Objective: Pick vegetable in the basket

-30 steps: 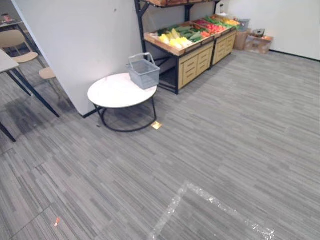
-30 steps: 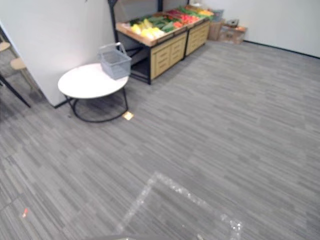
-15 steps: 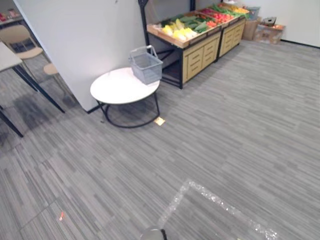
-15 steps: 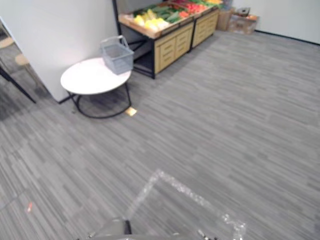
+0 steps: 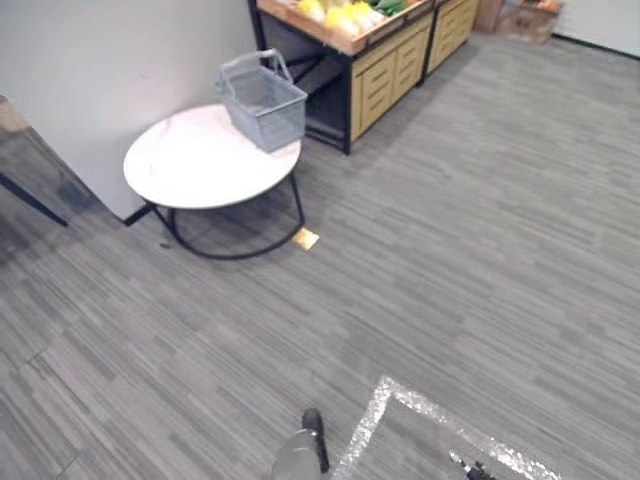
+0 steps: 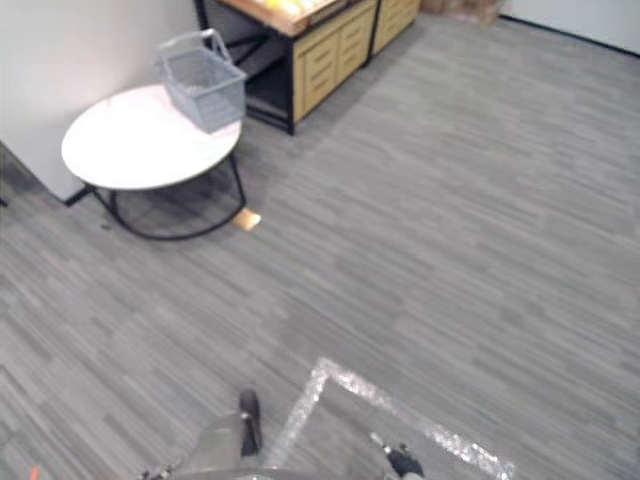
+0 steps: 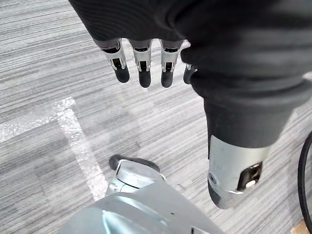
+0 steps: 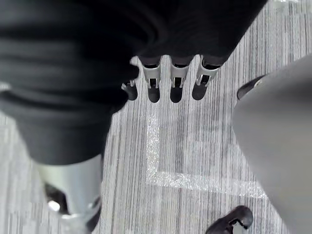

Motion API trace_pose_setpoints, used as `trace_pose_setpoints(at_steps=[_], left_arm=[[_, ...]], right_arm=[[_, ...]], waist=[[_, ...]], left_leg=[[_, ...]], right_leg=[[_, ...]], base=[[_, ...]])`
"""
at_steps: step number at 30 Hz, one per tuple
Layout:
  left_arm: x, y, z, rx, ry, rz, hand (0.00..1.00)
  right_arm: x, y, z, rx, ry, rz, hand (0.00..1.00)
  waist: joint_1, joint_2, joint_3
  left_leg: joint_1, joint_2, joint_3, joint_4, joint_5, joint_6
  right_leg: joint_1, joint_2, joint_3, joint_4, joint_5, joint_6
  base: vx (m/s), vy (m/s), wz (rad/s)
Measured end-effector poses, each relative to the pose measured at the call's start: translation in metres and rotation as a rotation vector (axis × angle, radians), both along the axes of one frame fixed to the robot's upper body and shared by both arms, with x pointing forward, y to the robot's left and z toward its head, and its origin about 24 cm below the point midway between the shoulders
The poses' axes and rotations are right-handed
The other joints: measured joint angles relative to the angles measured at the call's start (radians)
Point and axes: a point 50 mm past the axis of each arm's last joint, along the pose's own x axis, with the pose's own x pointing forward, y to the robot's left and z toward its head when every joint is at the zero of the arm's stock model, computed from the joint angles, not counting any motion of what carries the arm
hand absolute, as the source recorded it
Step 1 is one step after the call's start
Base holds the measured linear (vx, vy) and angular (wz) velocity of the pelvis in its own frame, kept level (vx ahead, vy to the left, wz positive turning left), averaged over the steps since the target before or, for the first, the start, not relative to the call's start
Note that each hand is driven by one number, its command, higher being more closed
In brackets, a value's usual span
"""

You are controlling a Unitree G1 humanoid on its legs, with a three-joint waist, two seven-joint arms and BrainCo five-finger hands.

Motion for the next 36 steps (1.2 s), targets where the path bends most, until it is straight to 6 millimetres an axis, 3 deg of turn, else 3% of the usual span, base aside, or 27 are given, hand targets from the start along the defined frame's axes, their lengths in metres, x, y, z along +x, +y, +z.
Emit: trace_pose_setpoints(at_steps=[3, 4, 5, 6, 7, 8, 10, 13, 14, 16, 17, 18, 19, 21, 23, 24, 26, 27, 28, 30, 32, 33, 34, 35, 36], left_arm=[[-0.001, 0.001, 0.0, 0.009, 0.02, -0.073, 0.0], [0.001, 0.003, 0.001, 0.018, 0.022, -0.115, 0.0], [0.004, 0.005, 0.002, 0.024, 0.02, -0.139, 0.0], [0.005, 0.006, 0.002, 0.026, 0.021, -0.161, 0.0], [0.007, 0.004, 0.002, 0.025, 0.02, -0.179, 0.0], [0.008, 0.003, 0.002, 0.022, 0.019, -0.183, 0.0], [0.017, -0.001, 0.002, 0.015, -0.004, -0.18, 0.0], [0.034, -0.012, 0.002, -0.009, -0.061, -0.132, 0.0], [0.039, -0.02, 0.002, -0.029, -0.081, -0.111, 0.0], [0.044, -0.032, 0.001, -0.06, -0.104, -0.081, 0.0], [0.043, -0.031, 0.002, -0.067, -0.116, -0.044, 0.0], [0.042, -0.033, 0.001, -0.074, -0.114, -0.027, 0.0], [0.042, -0.037, 0.0, -0.088, -0.119, 0.006, 0.0], [0.042, -0.041, 0.0, -0.101, -0.126, 0.008, 0.0], [0.041, -0.04, 0.0, -0.103, -0.127, 0.019, 0.0], [0.042, -0.041, 0.0, -0.11, -0.138, 0.04, 0.0], [0.045, -0.039, 0.002, -0.104, -0.151, 0.041, 0.0], [0.043, -0.037, 0.001, -0.101, -0.145, 0.041, 0.0], [0.04, -0.035, 0.001, -0.095, -0.144, 0.049, 0.0], [0.042, -0.029, 0.003, -0.078, -0.151, 0.047, 0.0], [0.044, -0.029, 0.004, -0.073, -0.164, 0.047, 0.0], [0.046, -0.028, 0.004, -0.069, -0.168, 0.039, 0.0], [0.049, -0.028, 0.005, -0.061, -0.177, 0.018, 0.0], [0.052, -0.027, 0.006, -0.049, -0.179, -0.012, 0.0], [0.052, -0.027, 0.006, -0.044, -0.179, -0.008, 0.0]], right_arm=[[-0.005, -0.008, 0.001, -0.018, 0.006, -0.014, 0.0], [-0.005, -0.008, 0.001, -0.02, 0.006, -0.012, 0.0], [-0.004, -0.008, 0.001, -0.023, 0.004, -0.003, 0.0], [-0.006, -0.011, 0.001, -0.032, 0.011, 0.01, 0.0], [-0.01, -0.014, 0.001, -0.044, 0.023, 0.027, 0.0], [-0.011, -0.015, 0.001, -0.049, 0.025, 0.031, 0.0], [-0.02, -0.015, 0.0, -0.05, 0.047, 0.022, 0.0], [-0.019, -0.018, 0.002, -0.068, 0.028, 0.022, 0.0], [-0.016, -0.022, 0.004, -0.084, 0.017, 0.042, 0.0], [-0.013, -0.023, 0.005, -0.096, 0.005, 0.064, 0.0], [-0.014, -0.019, 0.005, -0.091, 0.012, 0.091, 0.0], [-0.015, -0.02, 0.005, -0.094, 0.016, 0.103, 0.0], [-0.011, -0.024, 0.006, -0.108, 0.009, 0.115, 0.0], [-0.01, -0.025, 0.007, -0.121, 0.006, 0.13, 0.0], [-0.009, -0.029, 0.008, -0.132, 0.007, 0.135, 0.0], [-0.01, -0.03, 0.008, -0.139, 0.014, 0.139, 0.0], [-0.009, -0.032, 0.008, -0.142, 0.011, 0.128, 0.0], [-0.008, -0.033, 0.009, -0.145, 0.009, 0.126, 0.0], [-0.005, -0.033, 0.009, -0.145, 0.003, 0.128, 0.0], [-0.001, -0.031, 0.009, -0.141, -0.006, 0.13, 0.0], [0.008, -0.031, 0.01, -0.139, -0.023, 0.128, 0.0], [0.01, -0.03, 0.01, -0.137, -0.028, 0.129, 0.0], [0.013, -0.029, 0.01, -0.133, -0.035, 0.123, 0.0], [0.014, -0.028, 0.01, -0.127, -0.043, 0.091, 0.0], [0.013, -0.028, 0.01, -0.124, -0.04, 0.081, 0.0]], waist=[[0.002, 0.005, -0.005], [-0.006, 0.004, -0.001], [-0.015, -0.003, 0.004], [-0.032, -0.002, 0.009], [-0.042, 0.009, 0.014], [-0.045, 0.014, 0.018], [-0.049, 0.025, 0.018], [-0.051, 0.053, 0.034], [-0.05, 0.071, 0.039], [-0.052, 0.08, 0.043], [-0.05, 0.071, 0.043], [-0.048, 0.07, 0.045], [-0.048, 0.091, 0.047], [-0.049, 0.096, 0.045], [-0.05, 0.114, 0.04], [-0.052, 0.121, 0.039], [-0.048, 0.12, 0.045], [-0.047, 0.123, 0.05], [-0.045, 0.119, 0.053], [-0.041, 0.11, 0.055], [-0.035, 0.111, 0.056], [-0.033, 0.11, 0.056], [-0.028, 0.104, 0.057], [-0.022, 0.088, 0.056], [-0.02, 0.087, 0.057]], left_leg=[[0.148, -0.038, 0.006, -0.075, -0.073, 0.004], [0.216, -0.061, 0.008, -0.116, -0.092, 0.013], [0.27, -0.076, 0.004, -0.135, -0.113, 0.021], [0.342, -0.088, -0.008, -0.161, -0.138, 0.027], [0.424, -0.092, -0.011, -0.193, -0.16, 0.025], [0.462, -0.092, -0.012, -0.209, -0.166, 0.024], [0.552, -0.087, -0.017, -0.247, -0.192, 0.016], [0.618, -0.045, -0.042, -0.268, -0.234, -0.022], [0.644, -0.014, -0.053, -0.282, -0.249, -0.046], [0.675, 0.02, -0.064, -0.305, -0.264, -0.071], [0.707, 0.042, -0.063, -0.314, -0.271, -0.079], [0.722, 0.056, -0.061, -0.309, -0.27, -0.079], [0.736, 0.087, -0.06, -0.285, -0.246, -0.083], [0.738, 0.114, -0.073, -0.229, -0.176, -0.1], [0.704, 0.159, -0.112, -0.095, -0.109, -0.111], [0.599, 0.194, -0.184, 0.141, -0.012, -0.146], [0.465, 0.197, -0.252, 0.429, 0.066, -0.224], [0.382, 0.198, -0.236, 0.619, 0.071, -0.231], [0.313, 0.202, -0.183, 0.736, 0.048, -0.199], [0.228, 0.201, -0.103, 0.78, -0.012, -0.155], [0.136, 0.199, -0.015, 0.687, -0.102, -0.132], [0.121, 0.198, 0.011, 0.632, -0.119, -0.128], [0.108, 0.181, 0.062, 0.481, -0.132, -0.12], [0.111, 0.117, 0.097, 0.136, -0.101, -0.087], [0.114, 0.085, 0.071, -0.088, -0.029, -0.077]], right_leg=[[-0.108, -0.034, -0.004, 0.289, 0.292, 0.023], [-0.176, -0.054, -0.01, 0.467, 0.331, 0.039], [-0.232, -0.059, -0.019, 0.613, 0.298, 0.009], [-0.289, -0.055, -0.05, 0.747, 0.214, -0.006], [-0.342, -0.049, -0.107, 0.82, 0.135, -0.042], [-0.366, -0.048, -0.14, 0.832, 0.091, -0.054], [-0.452, -0.033, -0.236, 0.748, -0.017, -0.057], [-0.543, 0.008, -0.322, 0.449, -0.031, -0.055], [-0.555, 0.031, -0.337, 0.28, -0.008, -0.03], [-0.567, 0.054, -0.323, 0.076, 0.044, -0.008], [-0.566, 0.071, -0.28, -0.043, 0.159, 0.009], [-0.558, 0.078, -0.28, -0.026, 0.212, -0.004], [-0.575, 0.092, -0.29, 0.077, 0.141, -0.044], [-0.585, 0.087, -0.303, 0.207, 0.029, -0.07], [-0.533, 0.106, -0.337, 0.234, -0.048, -0.086], [-0.461, 0.129, -0.365, 0.199, -0.081, -0.09], [-0.379, 0.145, -0.38, 0.15, -0.103, -0.095], [-0.304, 0.158, -0.386, 0.102, -0.111, -0.101], [-0.223, 0.166, -0.386, 0.047, -0.12, -0.103], [-0.128, 0.166, -0.383, -0.031, -0.123, -0.098], [-0.051, 0.165, -0.376, -0.102, -0.104, -0.065], [-0.03, 0.163, -0.375, -0.125, -0.099, -0.056], [0.013, 0.152, -0.375, -0.163, -0.095, -0.041], [0.069, 0.117, -0.38, -0.198, -0.112, 0.008], [0.108, 0.1, -0.378, -0.207, -0.134, 0.043]], base=[[0.44, 0.218, -0.06], [0.43, 0.176, 0.01], [0.49, 0.168, 0.1], [0.49, 0.112, 0.08], [0.43, 0.079, 0.07], [0.43, 0.056, 0.01], [0.45, -0.005, 0.12], [0.46, -0.131, 0.28], [0.51, -0.202, 0.33], [0.58, -0.265, 0.36], [0.63, -0.298, 0.35], [0.65, -0.309, 0.28], [0.51, -0.245, 0.12], [0.75, -0.438, 0.14], [0.59, -0.362, 0.24], [0.41, -0.24, 0.31], [0.52, -0.22, 0.23], [0.53, -0.124, 0.1], [0.42, -0.078, 0.03], [0.37, -0.042, -0.05], [0.38, 0.026, -0.19], [0.36, 0.084, -0.24], [0.57, 0.213, -0.21], [0.7, 0.309, -0.16], [0.76, 0.386, -0.08]])
